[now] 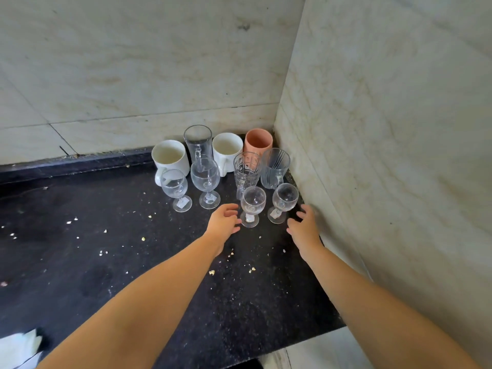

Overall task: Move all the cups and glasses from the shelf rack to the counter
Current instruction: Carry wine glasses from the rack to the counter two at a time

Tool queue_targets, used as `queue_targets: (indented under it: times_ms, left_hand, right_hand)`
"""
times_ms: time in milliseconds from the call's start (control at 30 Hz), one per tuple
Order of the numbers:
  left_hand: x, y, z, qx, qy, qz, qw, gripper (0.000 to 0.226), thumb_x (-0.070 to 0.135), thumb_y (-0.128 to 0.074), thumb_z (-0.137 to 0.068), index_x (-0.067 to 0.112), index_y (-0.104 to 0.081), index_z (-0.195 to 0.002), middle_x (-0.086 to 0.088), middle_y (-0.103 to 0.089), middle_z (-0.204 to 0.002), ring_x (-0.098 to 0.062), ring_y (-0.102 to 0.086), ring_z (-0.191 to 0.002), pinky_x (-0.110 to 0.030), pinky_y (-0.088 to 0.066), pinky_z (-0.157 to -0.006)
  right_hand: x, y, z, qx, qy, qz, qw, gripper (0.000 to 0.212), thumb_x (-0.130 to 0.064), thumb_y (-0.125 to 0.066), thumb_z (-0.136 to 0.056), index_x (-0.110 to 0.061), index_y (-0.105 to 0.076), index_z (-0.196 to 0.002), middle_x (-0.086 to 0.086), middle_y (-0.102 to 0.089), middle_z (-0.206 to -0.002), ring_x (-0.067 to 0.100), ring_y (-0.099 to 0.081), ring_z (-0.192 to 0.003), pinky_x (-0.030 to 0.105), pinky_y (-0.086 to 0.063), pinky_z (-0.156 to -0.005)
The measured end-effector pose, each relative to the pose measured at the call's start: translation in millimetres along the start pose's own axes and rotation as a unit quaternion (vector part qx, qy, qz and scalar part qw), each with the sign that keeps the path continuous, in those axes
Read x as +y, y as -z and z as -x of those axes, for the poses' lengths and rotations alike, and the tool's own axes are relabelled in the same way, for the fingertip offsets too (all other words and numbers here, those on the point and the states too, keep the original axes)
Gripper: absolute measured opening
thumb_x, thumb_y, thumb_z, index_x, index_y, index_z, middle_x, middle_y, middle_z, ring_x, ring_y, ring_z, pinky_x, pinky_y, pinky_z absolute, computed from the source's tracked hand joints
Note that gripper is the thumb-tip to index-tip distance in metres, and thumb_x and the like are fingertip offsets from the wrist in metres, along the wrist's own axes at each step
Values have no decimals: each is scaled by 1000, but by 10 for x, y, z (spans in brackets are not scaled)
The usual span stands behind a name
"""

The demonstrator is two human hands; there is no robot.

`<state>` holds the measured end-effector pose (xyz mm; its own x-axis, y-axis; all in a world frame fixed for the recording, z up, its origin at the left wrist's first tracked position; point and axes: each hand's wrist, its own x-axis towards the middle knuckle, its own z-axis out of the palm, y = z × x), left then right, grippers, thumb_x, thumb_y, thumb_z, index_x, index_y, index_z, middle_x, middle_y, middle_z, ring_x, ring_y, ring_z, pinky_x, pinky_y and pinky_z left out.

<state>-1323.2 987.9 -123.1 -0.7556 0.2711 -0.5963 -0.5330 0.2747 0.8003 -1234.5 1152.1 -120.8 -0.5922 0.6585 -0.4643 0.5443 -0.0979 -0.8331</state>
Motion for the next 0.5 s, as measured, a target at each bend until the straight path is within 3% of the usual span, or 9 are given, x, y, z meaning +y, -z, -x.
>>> queue_targets:
  times_ms: [133, 200, 300, 400, 500]
  left_hand:
    - [240, 182, 238, 44, -81, -116, 989, 36, 4, -40, -94, 11, -57, -125, -8, -61, -119, -21, -58, -93, -33, -51, -79]
    - [354, 258, 363, 70, -140, -205, 966, 35, 9, -40, -94, 13, -58, -123, -10, -61, -122, -28, -61, -99, -35, -51, -81]
    - [473, 362, 563, 103, -238, -354, 898, 35, 19, -45, -93, 14, -56, -126, -10, -55, -132, -29, -52, -120, -45, -45, -101]
    - [533, 498, 830, 126, -305, -465, 822, 40, 29, -47, -94, 18, -51, -132, -4, -49, -138, -25, -42, -129, -41, -35, -108]
    - [506, 738, 1108, 161, -310, -493, 797, 43, 34, -49, -93, 22, -47, -135, 0, -47, -141, -23, -40, -132, -39, -30, -109]
  right_hand:
    - [-304, 155, 268, 37, 76, 101, 991, 59, 0, -49, -91, -7, -28, -146, 14, -34, -151, 30, -42, -133, 38, -36, -108]
    - [-471, 180, 417, 69, 155, 197, 966, 55, -4, -51, -92, -7, -32, -144, 15, -36, -148, 30, -42, -132, 38, -38, -107]
    - [-658, 130, 675, 64, 306, 391, 866, 51, -14, -50, -94, -12, -35, -143, 10, -37, -148, 29, -40, -132, 41, -39, -105]
    - [-765, -26, 862, 27, 401, 526, 749, 53, -22, -47, -95, -17, -31, -145, 8, -30, -153, 29, -33, -138, 43, -34, -109]
    - [-847, -262, 1075, -26, 439, 571, 693, 53, -23, -45, -95, -19, -30, -146, 6, -25, -155, 29, -27, -141, 49, -23, -115]
